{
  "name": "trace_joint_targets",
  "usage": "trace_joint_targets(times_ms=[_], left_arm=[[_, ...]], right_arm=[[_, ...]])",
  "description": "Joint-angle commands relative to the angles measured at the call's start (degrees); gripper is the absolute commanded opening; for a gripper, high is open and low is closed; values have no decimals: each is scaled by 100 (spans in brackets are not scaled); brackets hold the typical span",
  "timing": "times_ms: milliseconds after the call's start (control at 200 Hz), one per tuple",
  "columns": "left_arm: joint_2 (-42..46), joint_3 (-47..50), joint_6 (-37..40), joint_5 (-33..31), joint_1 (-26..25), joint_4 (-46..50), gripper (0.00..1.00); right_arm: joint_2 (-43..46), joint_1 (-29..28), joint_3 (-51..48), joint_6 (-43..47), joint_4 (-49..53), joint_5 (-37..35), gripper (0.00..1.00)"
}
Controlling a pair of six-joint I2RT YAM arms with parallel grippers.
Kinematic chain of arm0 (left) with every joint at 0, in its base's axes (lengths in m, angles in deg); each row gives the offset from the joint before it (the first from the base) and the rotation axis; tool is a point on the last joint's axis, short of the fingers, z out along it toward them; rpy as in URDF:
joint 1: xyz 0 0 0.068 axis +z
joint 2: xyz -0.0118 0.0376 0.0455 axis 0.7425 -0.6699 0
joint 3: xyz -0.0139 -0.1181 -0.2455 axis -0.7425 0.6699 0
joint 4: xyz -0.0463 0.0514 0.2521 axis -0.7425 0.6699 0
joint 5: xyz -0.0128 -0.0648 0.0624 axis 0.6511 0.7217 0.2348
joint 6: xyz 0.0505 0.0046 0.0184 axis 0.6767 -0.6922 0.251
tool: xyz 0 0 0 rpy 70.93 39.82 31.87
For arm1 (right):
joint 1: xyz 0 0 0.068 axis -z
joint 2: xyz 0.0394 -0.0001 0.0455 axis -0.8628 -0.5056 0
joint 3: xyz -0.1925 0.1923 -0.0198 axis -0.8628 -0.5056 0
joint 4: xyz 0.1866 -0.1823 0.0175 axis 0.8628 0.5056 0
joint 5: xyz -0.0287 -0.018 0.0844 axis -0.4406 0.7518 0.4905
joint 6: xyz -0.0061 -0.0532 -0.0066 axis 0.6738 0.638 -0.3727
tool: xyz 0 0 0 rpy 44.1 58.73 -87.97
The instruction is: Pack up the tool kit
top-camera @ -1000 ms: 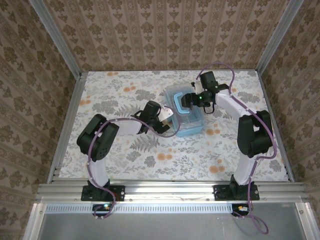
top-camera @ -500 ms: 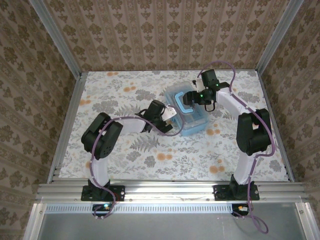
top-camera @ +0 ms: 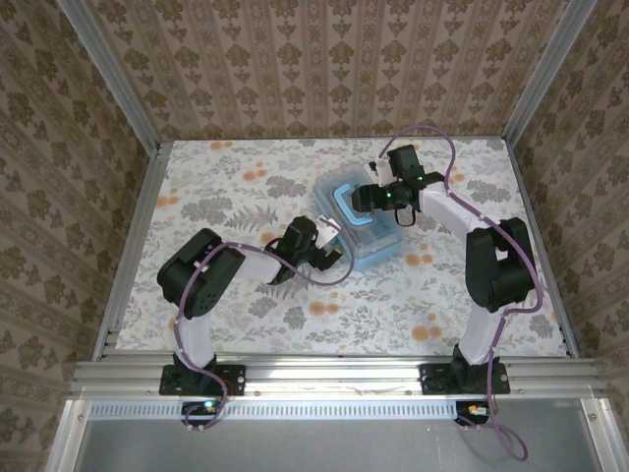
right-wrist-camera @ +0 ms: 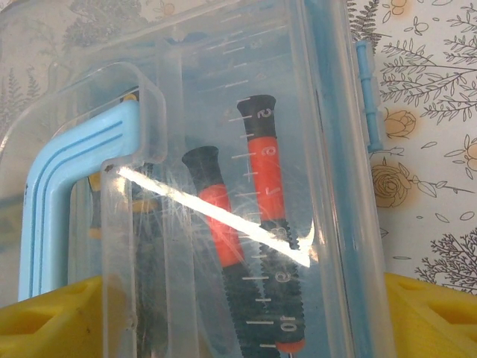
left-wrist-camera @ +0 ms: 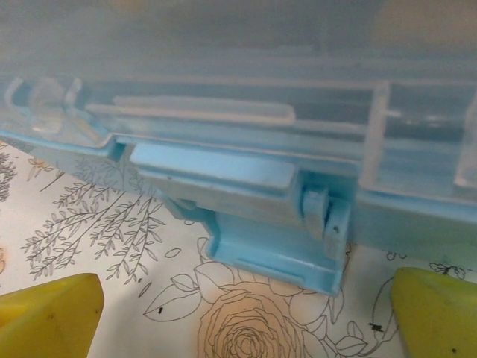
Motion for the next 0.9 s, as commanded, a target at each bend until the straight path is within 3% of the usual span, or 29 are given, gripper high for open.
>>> trace_joint_targets(times_ms=[0, 205, 565, 895], left_arm=[[-34, -197, 67, -612, -163, -462, 100], [-126, -354, 608, -1638, -262, -334, 100], [129, -283, 1146, -2453, -344, -342, 100], [511, -158, 1626, -2790, -387, -430, 100]], right_arm=[[-289, -508, -414, -277, 891, 1067, 81], [-288, -504, -418, -252, 890, 1065, 80], [-354, -504, -406, -208, 890, 1082, 79], [-364, -504, -423, -208, 723, 1100, 79]])
